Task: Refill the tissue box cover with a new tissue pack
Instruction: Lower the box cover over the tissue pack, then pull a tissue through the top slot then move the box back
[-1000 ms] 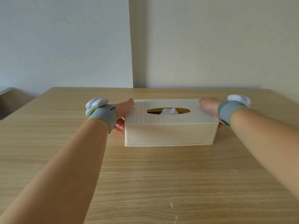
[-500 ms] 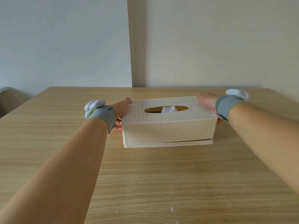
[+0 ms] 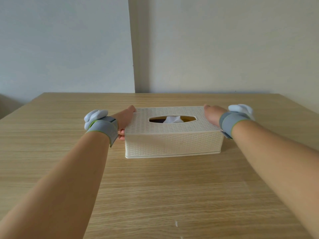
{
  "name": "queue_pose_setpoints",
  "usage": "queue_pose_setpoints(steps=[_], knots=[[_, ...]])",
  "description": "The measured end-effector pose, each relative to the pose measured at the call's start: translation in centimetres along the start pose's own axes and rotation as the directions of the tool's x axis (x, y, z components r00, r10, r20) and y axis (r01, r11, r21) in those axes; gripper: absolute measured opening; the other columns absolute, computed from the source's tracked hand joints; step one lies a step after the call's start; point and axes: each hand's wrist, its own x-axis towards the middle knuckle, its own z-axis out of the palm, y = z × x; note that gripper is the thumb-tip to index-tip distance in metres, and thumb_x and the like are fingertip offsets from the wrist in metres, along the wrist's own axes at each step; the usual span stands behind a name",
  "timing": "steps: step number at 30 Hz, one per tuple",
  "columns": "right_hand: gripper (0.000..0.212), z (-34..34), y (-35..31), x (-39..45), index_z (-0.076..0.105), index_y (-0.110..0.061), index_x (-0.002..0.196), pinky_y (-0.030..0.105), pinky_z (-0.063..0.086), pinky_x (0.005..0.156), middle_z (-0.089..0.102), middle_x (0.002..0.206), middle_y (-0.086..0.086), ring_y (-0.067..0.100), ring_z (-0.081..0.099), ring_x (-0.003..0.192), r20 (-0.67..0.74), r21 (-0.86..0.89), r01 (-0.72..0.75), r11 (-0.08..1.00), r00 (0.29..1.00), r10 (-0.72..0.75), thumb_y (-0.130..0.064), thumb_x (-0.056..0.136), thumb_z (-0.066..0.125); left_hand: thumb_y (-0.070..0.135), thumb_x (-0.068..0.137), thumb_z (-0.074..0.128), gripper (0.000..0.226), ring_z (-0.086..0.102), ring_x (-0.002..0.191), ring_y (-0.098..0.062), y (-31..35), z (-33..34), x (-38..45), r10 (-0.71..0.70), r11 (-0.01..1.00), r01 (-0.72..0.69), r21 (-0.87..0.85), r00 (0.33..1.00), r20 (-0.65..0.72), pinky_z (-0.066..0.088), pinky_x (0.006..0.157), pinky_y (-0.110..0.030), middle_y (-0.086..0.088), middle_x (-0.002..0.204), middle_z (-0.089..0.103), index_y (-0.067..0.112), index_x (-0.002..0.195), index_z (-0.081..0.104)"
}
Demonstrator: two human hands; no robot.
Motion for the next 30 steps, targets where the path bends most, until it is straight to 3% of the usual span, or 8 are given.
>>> queue_pose_setpoints(steps=[2,4,6,8,11,16,20,30], knots=[[0.04,0.0,-0.1,-0.4,0.043,0.011,0.133,0.032,0.04,0.099,0.048,0.137,0.029,0.036,0.048,0.128,0.002,-0.006,0.016,1.0,1.0,-0.016,-0.004,0.101,0.024,0.041,0.092,0.032,0.038,0.044,0.05,-0.018,0.5,-0.5,0.0,-0.008,0.999,0.01,0.053,1.0,-0.03,0.04,0.047,-0.019,-0.001,0.05,0.051,0.015,0.071,0.049],[0.042,-0.7,-0.8,-0.5,0.04,0.005,0.139,0.034,0.037,0.103,0.043,0.142,0.027,0.036,0.043,0.132,-0.017,0.016,0.021,1.0,1.0,-0.021,-0.011,0.102,0.027,0.037,0.093,0.031,0.035,0.06,0.081,-0.026,1.6,-0.5,0.1,0.062,0.979,-0.035,0.199,0.99,-0.13,0.041,0.067,-0.029,-0.009,0.089,0.063,0.014,0.098,0.057],[0.052,-1.0,-1.5,0.2,0.022,-0.011,0.15,0.042,0.028,0.112,0.023,0.155,0.024,0.038,0.028,0.14,-0.07,-0.007,0.059,0.998,0.996,-0.059,-0.032,0.103,0.024,0.05,0.083,0.018,0.062,0.044,0.127,-0.032,2.7,0.0,1.1,0.235,0.865,-0.08,0.495,0.937,-0.259,0.033,0.093,-0.036,-0.006,0.14,0.048,0.024,0.133,0.044],[0.062,-0.3,-2.7,0.8,0.012,-0.032,0.151,0.05,0.015,0.118,0.008,0.161,0.013,0.037,0.011,0.147,-0.091,-0.118,0.154,0.981,0.982,-0.165,-0.056,0.095,0.011,0.059,0.08,0.009,0.074,0.006,0.15,-0.032,3.7,1.8,0.9,0.34,0.736,-0.122,0.666,0.917,-0.207,0.012,0.115,-0.053,-0.001,0.163,0.01,0.036,0.15,0.015],[0.105,2.7,-2.8,3.4,0.005,-0.05,0.147,0.056,-0.003,0.117,0.0,0.164,-0.004,0.03,-0.01,0.15,0.034,-0.245,0.269,0.931,0.962,-0.269,-0.081,0.052,-0.026,0.066,0.087,0.007,0.072,-0.021,0.149,-0.027,4.0,4.2,1.0,0.359,0.645,-0.159,0.748,0.927,-0.112,-0.013,0.114,-0.06,0.002,0.163,-0.012,0.039,0.153,-0.001],[0.13,3.8,-2.4,5.2,0.001,-0.055,0.144,0.058,-0.006,0.114,0.004,0.163,-0.012,0.025,-0.01,0.151,0.1,-0.209,0.242,0.947,0.969,-0.226,-0.089,0.024,-0.034,0.067,0.088,0.009,0.071,-0.024,0.147,-0.028,3.9,4.5,1.4,0.357,0.656,-0.152,0.739,0.925,-0.127,-0.014,0.113,-0.062,0.003,0.163,-0.013,0.039,0.153,-0.001],[0.116,4.2,-2.5,5.0,0.002,-0.053,0.146,0.056,-0.006,0.116,0.003,0.163,-0.01,0.025,-0.011,0.151,0.057,-0.171,0.225,0.959,0.974,-0.218,-0.089,0.039,-0.027,0.066,0.089,0.009,0.07,-0.026,0.147,-0.028,3.6,4.8,1.3,0.379,0.645,-0.15,0.749,0.914,-0.143,-0.015,0.114,-0.062,0.003,0.163,-0.014,0.039,0.153,0.0],[0.123,5.1,-2.3,6.6,0.008,-0.05,0.147,0.055,0.0,0.117,0.011,0.163,-0.008,0.022,-0.001,0.151,-0.006,-0.163,0.232,0.959,0.972,-0.236,-0.087,0.037,-0.033,0.063,0.09,0.011,0.067,-0.021,0.149,-0.028,3.7,4.8,1.4,0.385,0.641,-0.162,0.751,0.914,-0.131,-0.011,0.116,-0.06,0.003,0.164,-0.005,0.04,0.153,0.007]])
